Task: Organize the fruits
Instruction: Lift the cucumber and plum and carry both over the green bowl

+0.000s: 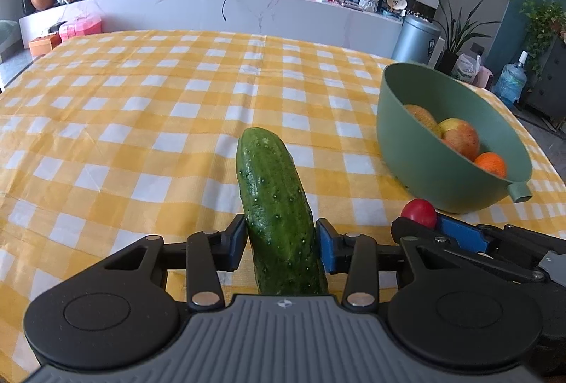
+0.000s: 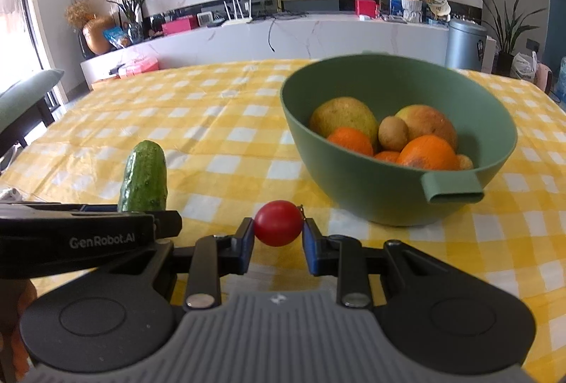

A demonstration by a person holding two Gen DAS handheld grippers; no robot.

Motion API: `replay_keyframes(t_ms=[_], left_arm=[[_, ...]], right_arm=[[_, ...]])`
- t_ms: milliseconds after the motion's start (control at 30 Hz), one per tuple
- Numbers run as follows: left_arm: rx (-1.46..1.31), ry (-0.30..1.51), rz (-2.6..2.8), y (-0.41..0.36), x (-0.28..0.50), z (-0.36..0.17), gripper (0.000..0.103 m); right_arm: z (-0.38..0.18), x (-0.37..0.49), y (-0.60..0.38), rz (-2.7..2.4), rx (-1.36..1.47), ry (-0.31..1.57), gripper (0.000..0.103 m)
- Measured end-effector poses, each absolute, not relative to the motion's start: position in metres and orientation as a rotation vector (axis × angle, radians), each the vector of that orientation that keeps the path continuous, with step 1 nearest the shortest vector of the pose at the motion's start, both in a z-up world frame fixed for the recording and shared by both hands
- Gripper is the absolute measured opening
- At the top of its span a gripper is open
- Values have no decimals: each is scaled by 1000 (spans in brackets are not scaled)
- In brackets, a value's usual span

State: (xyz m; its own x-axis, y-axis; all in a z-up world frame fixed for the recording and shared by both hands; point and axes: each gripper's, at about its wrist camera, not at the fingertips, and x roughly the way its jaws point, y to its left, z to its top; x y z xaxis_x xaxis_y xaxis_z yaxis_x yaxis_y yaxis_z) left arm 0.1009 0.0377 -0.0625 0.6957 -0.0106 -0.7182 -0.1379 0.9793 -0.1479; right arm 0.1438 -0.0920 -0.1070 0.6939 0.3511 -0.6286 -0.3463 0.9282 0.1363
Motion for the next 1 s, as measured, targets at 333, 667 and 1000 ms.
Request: replay_keyframes(t_ms=[333, 667, 1000], left_arm=[[-182, 719, 43, 30, 86, -37, 45], [-170, 629, 6, 20, 82, 1, 45], [-125, 580, -115, -1, 101, 36, 45]], right_arm=[[-88, 122, -108, 410, 32, 630, 26], [-62, 94, -127, 431, -15, 486, 25], [-39, 101, -165, 362, 6, 367, 25]])
